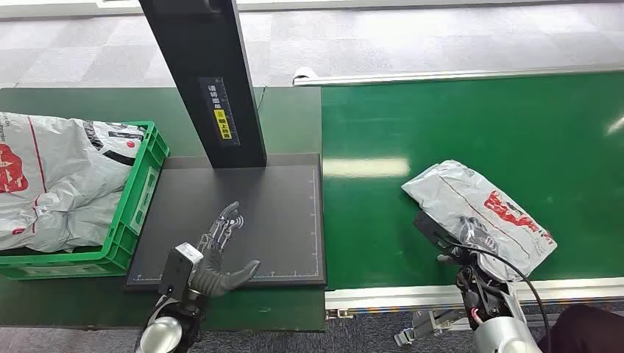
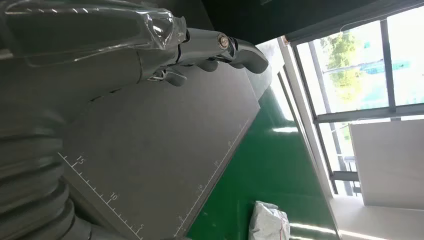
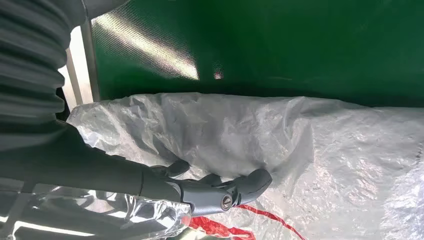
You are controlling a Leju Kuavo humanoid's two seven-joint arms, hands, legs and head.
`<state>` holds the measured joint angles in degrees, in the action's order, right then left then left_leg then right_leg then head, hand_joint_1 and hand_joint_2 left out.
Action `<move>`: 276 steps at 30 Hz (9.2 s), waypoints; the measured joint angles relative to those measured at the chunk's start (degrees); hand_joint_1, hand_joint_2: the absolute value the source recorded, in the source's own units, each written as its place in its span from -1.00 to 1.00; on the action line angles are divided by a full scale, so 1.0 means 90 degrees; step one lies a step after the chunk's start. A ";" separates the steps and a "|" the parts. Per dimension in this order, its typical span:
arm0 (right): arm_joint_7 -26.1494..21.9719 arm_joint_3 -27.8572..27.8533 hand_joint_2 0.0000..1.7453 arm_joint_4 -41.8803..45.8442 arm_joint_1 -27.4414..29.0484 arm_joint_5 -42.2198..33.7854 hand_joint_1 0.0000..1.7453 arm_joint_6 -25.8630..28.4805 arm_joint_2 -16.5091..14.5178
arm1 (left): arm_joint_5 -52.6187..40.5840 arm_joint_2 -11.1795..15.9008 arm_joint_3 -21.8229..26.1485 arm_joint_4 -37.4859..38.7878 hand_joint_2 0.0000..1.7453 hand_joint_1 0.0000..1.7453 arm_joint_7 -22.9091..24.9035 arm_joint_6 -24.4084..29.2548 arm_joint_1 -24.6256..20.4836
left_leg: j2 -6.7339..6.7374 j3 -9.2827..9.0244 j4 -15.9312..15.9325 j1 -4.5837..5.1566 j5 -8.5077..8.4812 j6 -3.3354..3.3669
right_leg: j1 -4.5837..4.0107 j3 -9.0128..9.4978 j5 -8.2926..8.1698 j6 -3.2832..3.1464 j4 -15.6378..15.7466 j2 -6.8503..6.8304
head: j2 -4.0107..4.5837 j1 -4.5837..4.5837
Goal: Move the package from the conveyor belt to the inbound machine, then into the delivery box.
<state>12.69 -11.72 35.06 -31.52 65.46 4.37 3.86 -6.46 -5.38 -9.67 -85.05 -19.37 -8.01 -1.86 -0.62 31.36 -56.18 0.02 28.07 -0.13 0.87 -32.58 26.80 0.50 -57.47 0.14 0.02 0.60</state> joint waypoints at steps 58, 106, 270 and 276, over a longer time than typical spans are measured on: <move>0.0123 -0.0093 1.00 0.0571 0.0155 0.0182 1.00 0.0078 -0.0230 | 0.0048 -0.0062 0.0144 -0.0175 1.00 -1.00 0.0114 -0.0033 0.0196 | -0.0001 0.0023 -0.0001 -0.0001 0.0000 0.0000 | -0.0001 -0.0026 0.0000 0.0001 -0.0001 0.0000 | 0.0000 0.0000; -0.4391 0.3919 1.00 0.2990 0.1035 0.0360 1.00 0.1724 -0.0822 | -0.0094 -0.0089 0.0107 -0.0073 1.00 -1.00 -0.0869 0.1932 -0.0367 | 0.0007 0.0030 0.0002 -0.0005 -0.0001 -0.0002 | -0.0007 -0.0033 0.0001 0.0000 -0.0003 0.0013 | 0.0000 0.0000; -0.5830 0.3720 1.00 0.0846 0.0672 -0.0947 -1.00 0.3925 -0.0994 | -0.7084 0.0256 -0.1025 0.1924 1.00 -1.00 0.3210 0.2379 -0.1639 | 0.0001 0.0040 0.0001 -0.0001 -0.0031 0.0006 | -0.0002 -0.0040 -0.0032 -0.0002 -0.0002 0.0002 | 0.0000 -0.0002; -0.5830 0.3724 1.00 0.0779 0.0649 -0.0957 -1.00 0.3925 -0.0994 | -0.7104 0.0255 -0.0981 0.2053 1.00 -1.00 0.3259 0.2359 -0.1722 | 0.0001 0.0033 0.0001 -0.0001 -0.0032 0.0005 | -0.0004 -0.0034 -0.0032 -0.0003 -0.0002 0.0002 | 0.0000 -0.0001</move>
<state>-39.78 21.80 42.07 -25.68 56.85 39.69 -5.09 -70.39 -3.08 -18.50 -66.57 9.97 13.22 -17.35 -0.61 31.66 -56.17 0.01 27.78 -0.08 0.84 -32.88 26.52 0.48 -57.48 0.16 0.02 0.59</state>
